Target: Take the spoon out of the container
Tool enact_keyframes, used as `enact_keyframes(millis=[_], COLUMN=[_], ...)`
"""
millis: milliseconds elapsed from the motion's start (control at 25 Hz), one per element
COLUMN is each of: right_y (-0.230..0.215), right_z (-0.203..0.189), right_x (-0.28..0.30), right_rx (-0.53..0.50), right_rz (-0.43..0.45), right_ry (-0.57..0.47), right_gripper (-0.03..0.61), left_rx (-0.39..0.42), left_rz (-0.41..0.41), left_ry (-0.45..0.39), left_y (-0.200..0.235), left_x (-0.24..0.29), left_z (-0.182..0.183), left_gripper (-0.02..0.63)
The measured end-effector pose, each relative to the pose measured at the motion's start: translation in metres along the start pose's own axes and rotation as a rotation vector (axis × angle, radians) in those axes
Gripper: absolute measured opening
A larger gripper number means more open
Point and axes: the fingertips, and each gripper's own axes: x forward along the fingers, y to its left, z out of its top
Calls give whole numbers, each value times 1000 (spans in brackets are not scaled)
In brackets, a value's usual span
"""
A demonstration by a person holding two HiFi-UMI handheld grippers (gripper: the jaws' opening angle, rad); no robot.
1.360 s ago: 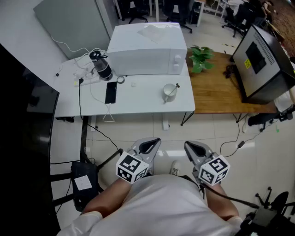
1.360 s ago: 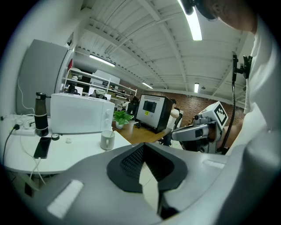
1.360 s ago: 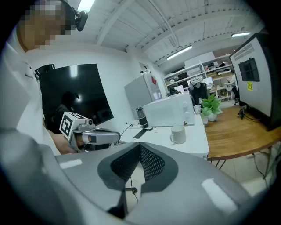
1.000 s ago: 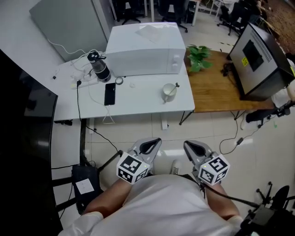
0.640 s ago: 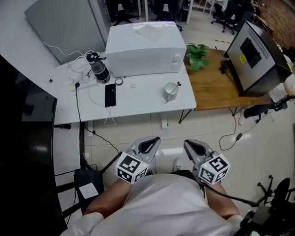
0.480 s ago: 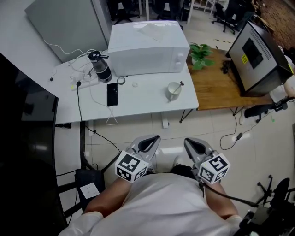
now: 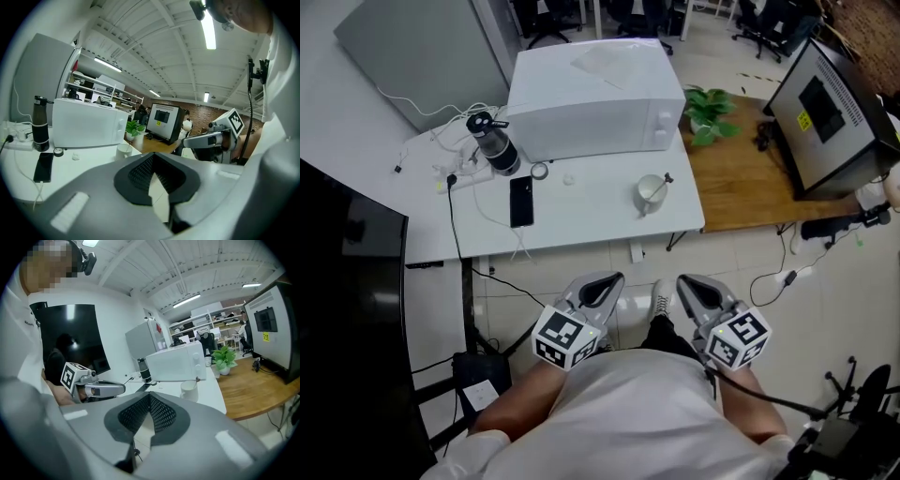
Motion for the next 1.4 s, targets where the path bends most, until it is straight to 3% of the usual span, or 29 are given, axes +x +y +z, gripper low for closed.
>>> enact_keyframes(millis=[520,920,1200,1400], right_y=[-109,-159,-175,-174], right_z=[43,66,66,67], right_x=[51,73,89,103], right_rx=[-9,-51,-32,-18], right_rz=[157,311,316,271], right_ry=[52,96,112,117], right_gripper=[6,6,6,6], left_rx=[-33,-35,-41,-31], left_rz=[138,268,277,230], left_ry=[13,15,30,64], left_y=[45,58,72,87], left_x=[104,158,167,167], left_z=[41,64,65,64], left_gripper=[5,5,5,5])
